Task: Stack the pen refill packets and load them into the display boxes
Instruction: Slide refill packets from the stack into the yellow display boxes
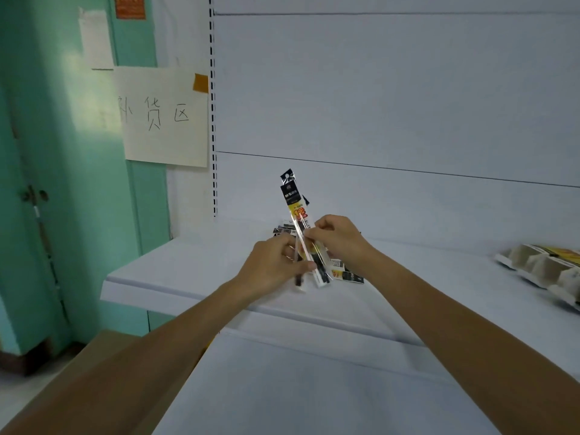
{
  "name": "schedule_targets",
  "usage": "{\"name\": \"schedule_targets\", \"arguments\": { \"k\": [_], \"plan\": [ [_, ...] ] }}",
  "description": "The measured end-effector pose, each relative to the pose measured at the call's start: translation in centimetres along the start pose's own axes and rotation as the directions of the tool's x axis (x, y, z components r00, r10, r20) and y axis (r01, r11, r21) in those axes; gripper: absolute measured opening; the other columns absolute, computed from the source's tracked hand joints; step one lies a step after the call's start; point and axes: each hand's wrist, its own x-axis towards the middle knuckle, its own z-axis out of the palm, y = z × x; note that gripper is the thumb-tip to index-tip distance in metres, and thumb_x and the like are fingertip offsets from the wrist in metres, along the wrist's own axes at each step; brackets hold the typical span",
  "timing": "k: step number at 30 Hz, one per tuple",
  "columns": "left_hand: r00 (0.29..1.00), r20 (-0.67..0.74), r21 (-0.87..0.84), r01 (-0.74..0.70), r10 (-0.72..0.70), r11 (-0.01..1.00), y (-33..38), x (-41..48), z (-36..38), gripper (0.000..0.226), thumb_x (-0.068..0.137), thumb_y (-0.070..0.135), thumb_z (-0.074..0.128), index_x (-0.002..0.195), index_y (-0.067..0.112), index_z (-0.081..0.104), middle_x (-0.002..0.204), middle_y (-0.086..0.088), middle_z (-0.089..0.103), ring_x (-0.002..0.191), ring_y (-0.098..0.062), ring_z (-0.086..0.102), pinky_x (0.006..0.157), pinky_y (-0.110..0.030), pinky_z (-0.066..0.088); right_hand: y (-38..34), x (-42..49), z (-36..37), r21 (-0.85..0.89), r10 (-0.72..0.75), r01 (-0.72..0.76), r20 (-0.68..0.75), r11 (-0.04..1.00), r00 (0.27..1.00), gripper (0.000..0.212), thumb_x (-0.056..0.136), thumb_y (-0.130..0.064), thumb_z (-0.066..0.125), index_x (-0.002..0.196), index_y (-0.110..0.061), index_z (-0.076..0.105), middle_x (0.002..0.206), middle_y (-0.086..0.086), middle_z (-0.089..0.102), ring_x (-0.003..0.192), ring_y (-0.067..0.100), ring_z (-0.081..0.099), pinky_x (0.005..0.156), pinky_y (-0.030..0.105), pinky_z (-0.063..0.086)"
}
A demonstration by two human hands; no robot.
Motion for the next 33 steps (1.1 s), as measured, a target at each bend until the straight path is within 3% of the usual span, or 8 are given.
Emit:
{"name": "schedule_targets", "arguments": {
  "k": [4,6,9,12,17,21,26,33],
  "plan": [
    [0.976,0.196,0.316,-0.151,0.091,0.937,0.2,-0.9,0.4,0.034,0.088,0.041,0.058,0.12,0.033,0.056,0.107,0.01,0.062,0.085,-0.008,0.057,0.08,-0.027,0.047,0.3,-0.4,-1.1,-0.089,-0.044,0.043,-0.002,0.995,0.999,0.014,0.079,-0.018,0.069,0.078,-0.017,0.055,0.095,0.008,0.069,0.082,0.023,0.065,0.08,0.039,0.054],
    [0.968,0.096,0.612,-0.243,0.234,0.753,0.0,-0.9,0.3,0.029,0.089,0.035,0.052,0.117,0.028,0.058,0.104,0.009,0.063,0.09,-0.013,0.058,0.075,-0.028,0.046,0.3,-0.8,-1.9,-0.162,-0.095,0.097,0.021,0.982,0.995,0.013,0.079,-0.017,0.069,0.081,-0.018,0.055,0.095,0.004,0.069,0.079,0.016,0.064,0.073,0.029,0.054],
    [0.776,-0.01,0.824,-0.35,0.63,0.445,-0.7,0.1,-0.9,0.033,0.077,0.031,0.048,0.101,0.014,0.063,0.101,-0.003,0.064,0.097,-0.021,0.052,0.076,-0.032,0.048,0.0,-1.8,-3.1,-0.333,-0.175,0.198,0.098,0.922,0.98,0.015,0.078,-0.014,0.067,0.079,-0.021,0.054,0.088,-0.003,0.066,0.075,0.011,0.061,0.061,0.014,0.046],
    [0.813,0.146,0.881,-0.366,0.564,0.3,-0.9,1.1,-1.0,0.051,0.076,0.041,0.064,0.118,0.014,0.055,0.121,-0.009,0.058,0.115,-0.026,0.05,0.098,-0.045,0.039,0.1,-2.7,-3.6,-0.354,-0.194,0.261,0.215,0.898,0.957,0.019,0.075,-0.01,0.071,0.077,-0.021,0.056,0.083,-0.007,0.062,0.076,0.006,0.06,0.063,0.009,0.044],
    [0.949,0.217,0.81,-0.306,0.228,0.5,-0.9,1.2,0.9,0.033,0.098,0.041,0.036,0.119,0.016,0.041,0.117,-0.001,0.058,0.101,-0.025,0.056,0.068,-0.031,0.034,1.3,-3.3,-4.9,-0.419,-0.275,0.348,0.225,0.839,0.935,0.021,0.081,-0.025,0.071,0.099,-0.016,0.067,0.091,-0.01,0.061,0.079,-0.002,0.052,0.067,0.009,0.038],
    [0.969,0.137,0.661,-0.243,0.204,0.71,-1.4,1.3,1.5,0.028,0.097,0.043,0.038,0.109,0.018,0.041,0.108,0.0,0.058,0.084,-0.02,0.053,0.063,-0.032,0.038,2.9,-3.7,-7.9,-0.173,-0.102,0.092,-0.049,0.981,0.994,0.035,0.096,-0.044,0.04,0.121,-0.024,0.054,0.109,-0.015,0.052,0.103,0.003,0.046,0.086,0.015,0.038],
    [0.951,0.195,0.616,-0.309,0.239,0.724,0.9,2.0,4.6,0.028,0.092,0.047,0.043,0.096,0.019,0.038,0.086,0.003,0.056,0.073,-0.018,0.052,0.056,-0.031,0.033,4.6,-4.4,-8.7,0.198,0.075,-0.05,-0.123,0.979,0.99,0.03,0.096,-0.041,0.04,0.103,-0.015,0.054,0.096,0.001,0.06,0.082,0.011,0.061,0.076,0.03,0.055],
    [0.884,0.27,0.628,-0.462,0.381,0.626,5.2,3.2,11.6,0.036,0.095,0.035,0.044,0.125,0.014,0.04,0.119,-0.004,0.049,0.101,-0.023,0.053,0.076,-0.031,0.038,7.0,-5.5,-14.1,-0.206,-0.068,-0.021,-0.417,0.978,0.907,0.018,0.089,-0.025,0.059,0.099,-0.01,0.062,0.085,-0.009,0.054,0.081,0.013,0.054,0.075,0.033,0.049]
  ]
}}
